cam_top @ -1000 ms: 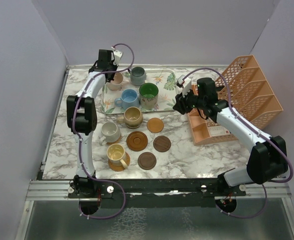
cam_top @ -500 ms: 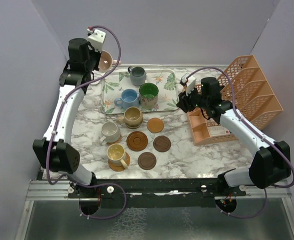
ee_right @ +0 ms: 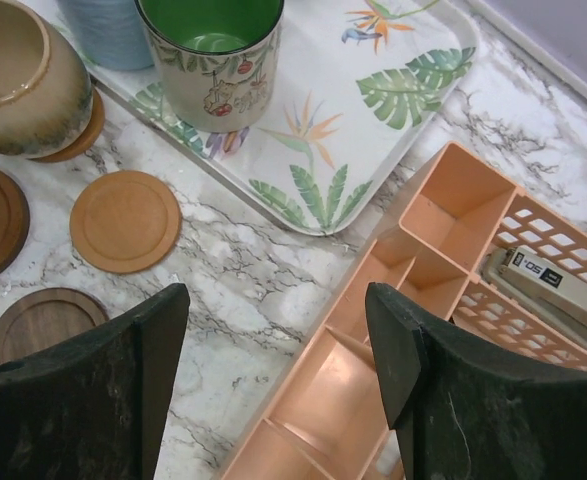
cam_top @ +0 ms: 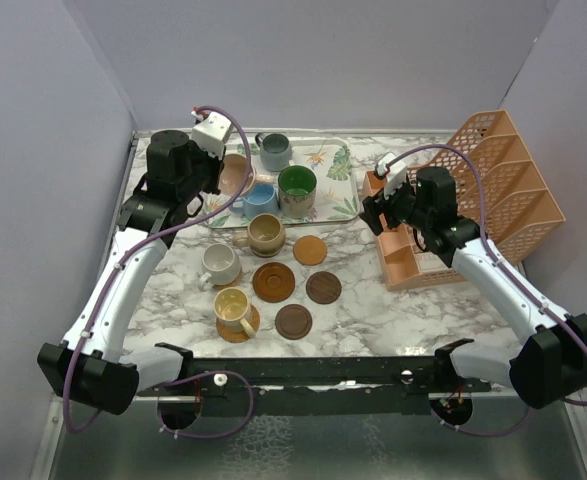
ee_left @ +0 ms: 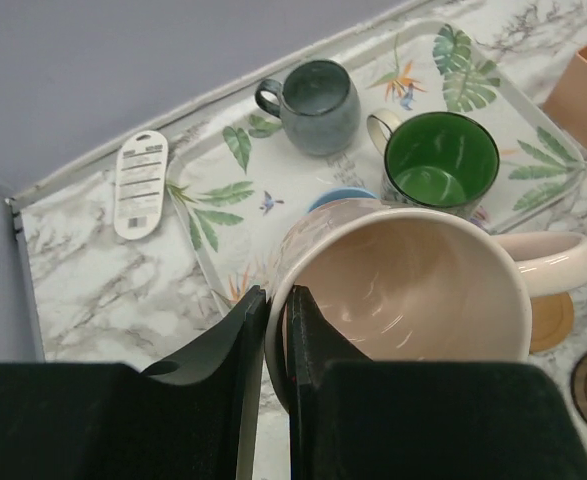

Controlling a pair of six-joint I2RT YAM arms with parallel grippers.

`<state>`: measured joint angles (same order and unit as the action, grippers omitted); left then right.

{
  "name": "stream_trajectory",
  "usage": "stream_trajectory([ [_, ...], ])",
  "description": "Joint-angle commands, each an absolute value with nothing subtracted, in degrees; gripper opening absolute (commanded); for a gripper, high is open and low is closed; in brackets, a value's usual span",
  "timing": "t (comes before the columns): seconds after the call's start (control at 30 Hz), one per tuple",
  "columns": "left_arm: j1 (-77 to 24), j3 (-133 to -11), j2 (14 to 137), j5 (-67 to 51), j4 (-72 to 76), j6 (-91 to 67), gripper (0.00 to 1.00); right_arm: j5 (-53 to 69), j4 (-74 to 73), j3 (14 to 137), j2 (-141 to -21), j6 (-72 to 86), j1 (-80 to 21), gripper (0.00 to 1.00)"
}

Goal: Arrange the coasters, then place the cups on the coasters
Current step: Pick up the cup from the tray.

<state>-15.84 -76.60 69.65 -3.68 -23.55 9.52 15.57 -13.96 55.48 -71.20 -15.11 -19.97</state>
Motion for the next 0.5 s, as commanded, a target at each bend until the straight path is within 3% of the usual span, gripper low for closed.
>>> stream_trajectory([
  [0.0, -18.9, -74.48, 64.89, -8.31, -20.69, 3.16, 0.0, 13.59, -9.65, 50.8, -64.93, -15.82, -18.22, 0.73],
  [0.13, -23.9, -71.73, 64.25, -6.26, -20.61, 2.9, 0.0, 19.08, -11.01, 49.65, -62.13, -17.12, -17.67, 0.78],
  [0.47, -30.54, -72.17, 72.53, -4.39, -19.13, 0.2, 0.0, 33.32, -10.52, 58.11, -66.47, -10.01, -17.67, 0.77],
])
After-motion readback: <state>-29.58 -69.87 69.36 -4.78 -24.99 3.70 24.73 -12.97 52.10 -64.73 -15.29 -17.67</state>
